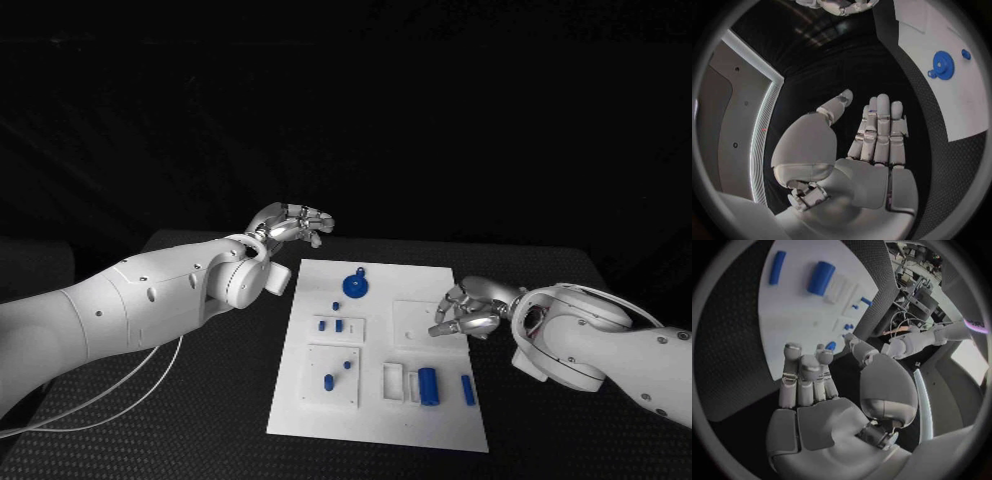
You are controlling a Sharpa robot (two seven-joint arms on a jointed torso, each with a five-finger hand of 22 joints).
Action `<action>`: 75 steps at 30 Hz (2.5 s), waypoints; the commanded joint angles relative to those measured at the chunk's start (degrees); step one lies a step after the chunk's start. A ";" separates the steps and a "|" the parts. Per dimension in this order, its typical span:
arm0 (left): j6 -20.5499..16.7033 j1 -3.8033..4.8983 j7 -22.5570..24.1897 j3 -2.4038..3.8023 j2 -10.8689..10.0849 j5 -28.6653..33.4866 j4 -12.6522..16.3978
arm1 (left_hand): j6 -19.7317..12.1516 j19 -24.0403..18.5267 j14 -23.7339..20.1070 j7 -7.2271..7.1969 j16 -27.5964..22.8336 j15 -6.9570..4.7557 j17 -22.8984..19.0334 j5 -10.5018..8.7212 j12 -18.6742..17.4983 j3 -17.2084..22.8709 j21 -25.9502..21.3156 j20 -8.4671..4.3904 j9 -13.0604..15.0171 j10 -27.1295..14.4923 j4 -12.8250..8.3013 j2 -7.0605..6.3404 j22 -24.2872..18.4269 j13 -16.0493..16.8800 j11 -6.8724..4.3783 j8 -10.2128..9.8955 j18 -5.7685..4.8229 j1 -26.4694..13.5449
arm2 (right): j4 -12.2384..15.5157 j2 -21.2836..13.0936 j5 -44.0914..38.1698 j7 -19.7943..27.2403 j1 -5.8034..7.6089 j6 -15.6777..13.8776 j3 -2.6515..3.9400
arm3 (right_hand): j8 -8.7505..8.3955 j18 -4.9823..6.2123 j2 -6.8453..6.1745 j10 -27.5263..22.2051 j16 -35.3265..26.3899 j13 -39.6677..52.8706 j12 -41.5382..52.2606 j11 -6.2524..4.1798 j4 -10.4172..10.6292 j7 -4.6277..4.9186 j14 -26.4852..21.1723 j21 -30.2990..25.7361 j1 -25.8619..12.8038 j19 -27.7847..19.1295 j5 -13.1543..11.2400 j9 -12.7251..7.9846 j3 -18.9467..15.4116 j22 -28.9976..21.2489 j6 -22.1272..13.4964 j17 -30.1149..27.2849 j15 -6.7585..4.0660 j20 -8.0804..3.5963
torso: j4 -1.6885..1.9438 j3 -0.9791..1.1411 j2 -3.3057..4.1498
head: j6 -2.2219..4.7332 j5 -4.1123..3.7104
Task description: Assemble the parts on the task board
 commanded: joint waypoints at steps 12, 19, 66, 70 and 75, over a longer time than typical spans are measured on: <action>1.09 -0.63 0.40 0.03 0.27 0.49 -0.17 | -0.54 0.48 0.22 0.04 -0.34 0.05 0.08 0.23 -0.21 -0.12 -0.27 -0.09 -0.08 -0.15 0.44 0.11 0.07 -0.05 0.24 0.20 0.85 -0.52 | 2.44 -0.02 9.95 -11.78 -0.57 2.55 -5.69 | 0.00 0.83 1.22 -1.91 1.62 3.57 3.94 0.18 3.00 0.08 -0.98 2.36 -5.56 0.32 -0.26 1.22 0.56 1.30 0.74 2.95 -0.19 -1.45 | -0.83 -0.04 -1.08 | -1.89 -1.50; 1.16 -0.64 0.38 0.03 0.14 0.49 0.13 | -0.56 0.48 0.21 0.04 -0.36 0.06 0.10 0.23 -0.21 -0.15 -0.29 -0.08 -0.09 -0.16 0.49 0.14 0.09 -0.05 0.25 0.21 0.84 -0.58 | 1.44 1.96 8.94 -12.15 -1.66 0.29 -5.89 | -0.11 0.83 -0.13 -1.67 1.64 4.01 4.47 0.10 4.04 -0.05 -0.95 2.81 -6.58 0.25 -0.17 1.44 2.11 1.21 0.81 3.40 -0.33 -1.74 | -0.71 -0.16 -1.05 | -2.10 -1.87; 1.33 -0.65 0.24 0.03 0.11 0.58 1.17 | -0.77 0.45 0.16 0.10 -0.49 0.09 0.23 0.26 -0.23 -0.26 -0.43 -0.05 -0.19 -0.30 0.70 0.33 0.19 -0.10 0.29 0.22 0.85 -0.88 | -1.21 6.55 7.56 -12.75 -4.59 -2.32 -7.15 | 0.70 0.83 5.64 -1.00 0.80 4.51 4.56 -0.75 -4.17 -0.97 -0.42 4.92 -5.13 -0.60 -0.23 3.14 7.75 1.06 4.52 4.91 -0.95 -1.08 | -0.85 -0.27 -1.08 | -3.23 -1.93; 1.35 -0.65 0.23 0.03 0.10 0.58 1.21 | -0.77 0.45 0.16 0.11 -0.50 0.10 0.24 0.26 -0.22 -0.27 -0.44 -0.05 -0.20 -0.30 0.71 0.34 0.20 -0.10 0.29 0.23 0.85 -0.89 | -0.16 5.81 7.61 -12.77 -3.74 -2.69 -7.13 | 0.72 0.83 5.96 -0.71 0.71 4.50 4.53 -0.92 -4.54 -1.14 -0.34 5.09 -6.09 -0.53 -0.24 3.21 7.99 1.01 5.10 5.01 -1.09 -0.94 | -0.85 -0.29 -1.10 | -3.12 -1.85; 1.34 -0.65 0.21 0.03 0.15 0.58 1.14 | -0.78 0.45 0.16 0.11 -0.51 0.10 0.26 0.25 -0.22 -0.27 -0.45 -0.05 -0.20 -0.30 0.72 0.34 0.21 -0.10 0.29 0.24 0.85 -0.91 | 1.41 4.81 9.26 -12.78 -1.59 -3.53 -7.10 | 0.67 0.83 6.04 -0.51 0.68 4.48 4.46 -1.03 -4.60 -1.25 -0.25 5.21 -7.05 -0.46 -0.25 3.22 8.20 0.96 5.49 5.14 -1.19 -0.89 | -0.85 -0.24 -1.08 | -2.91 -1.68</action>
